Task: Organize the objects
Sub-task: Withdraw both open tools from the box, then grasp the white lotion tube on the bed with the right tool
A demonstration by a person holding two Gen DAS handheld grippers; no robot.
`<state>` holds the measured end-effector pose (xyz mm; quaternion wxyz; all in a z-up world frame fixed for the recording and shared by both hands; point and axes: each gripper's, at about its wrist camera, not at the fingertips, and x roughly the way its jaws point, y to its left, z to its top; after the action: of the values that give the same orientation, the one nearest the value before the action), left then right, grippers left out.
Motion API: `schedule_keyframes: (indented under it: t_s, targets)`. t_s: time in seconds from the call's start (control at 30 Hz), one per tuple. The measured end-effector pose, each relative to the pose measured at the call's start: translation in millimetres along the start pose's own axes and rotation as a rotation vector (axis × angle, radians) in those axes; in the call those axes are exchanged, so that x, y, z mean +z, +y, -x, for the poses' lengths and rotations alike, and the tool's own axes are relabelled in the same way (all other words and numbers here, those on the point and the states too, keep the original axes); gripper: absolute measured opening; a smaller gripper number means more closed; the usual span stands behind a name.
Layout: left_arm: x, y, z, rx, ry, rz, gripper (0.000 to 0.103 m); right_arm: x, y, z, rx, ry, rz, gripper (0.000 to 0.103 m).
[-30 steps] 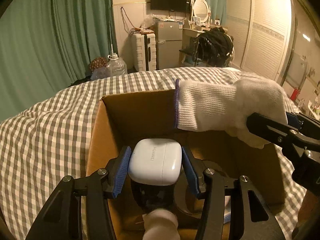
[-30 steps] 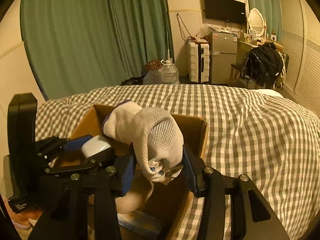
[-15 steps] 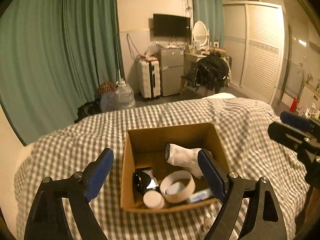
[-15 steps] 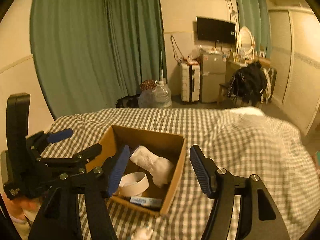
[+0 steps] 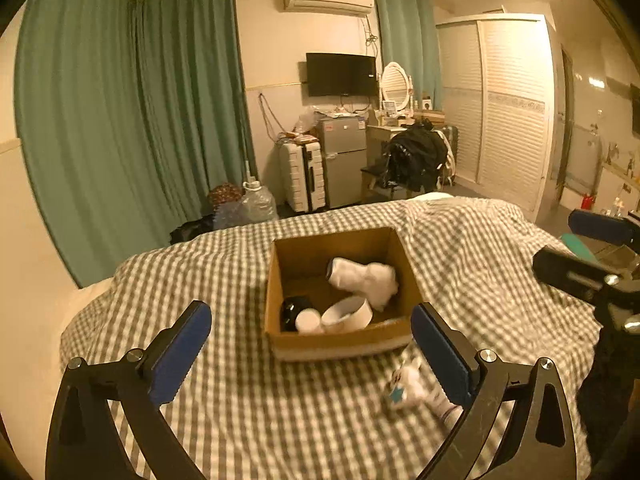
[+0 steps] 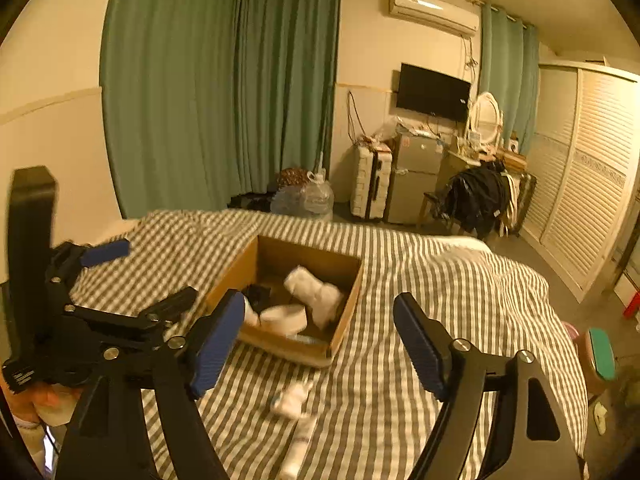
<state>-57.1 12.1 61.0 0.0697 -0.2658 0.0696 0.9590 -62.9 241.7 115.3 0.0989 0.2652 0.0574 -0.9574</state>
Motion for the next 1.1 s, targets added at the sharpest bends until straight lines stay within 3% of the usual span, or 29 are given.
schedule_keyframes:
  t_s: [0.17,0.43,0.57,0.73,0.83,1.07,1.1]
  targets:
    - [-39.4,6.4,4.8,0.051,0.009,0.039,0.103,-39.9,10.9,-11.0,0.002,0.081,-0.025,0.082]
    - [-114.9,11.7,-30.9,0.079,0.130,0.199,0.103,-104.6,16.1,-47.6,-0.018,0.155,-0.065,0.082]
    - [-138.9,-0.3,-53.8,0.077,0.199,0.141,0.103,-135.0,18.6,-69.3,-0.052,0.213,-0.041,0.082]
    - [-153.7,-1.0,-68.1,0.075,0.235,0.145,0.103,-166.1,19.9,-99.5,-0.058,0.309,-0.030,0.082]
    - [-157.7,-0.4,-73.4,0.081,0.252,0.149,0.103,-173.0,22.0,-110.8,-0.048,0.340,-0.017,0.073]
    - [-161.4,-2.4,-78.2,0.084,0.272,0.145,0.103,-185.9,31.7,-128.7,-0.015,0.415,0.025,0.035]
    - [-162.0,-3.4,-78.3,0.085,0.274,0.142,0.103,-187.7,31.9,-130.8,-0.009,0.425,0.026,0.033]
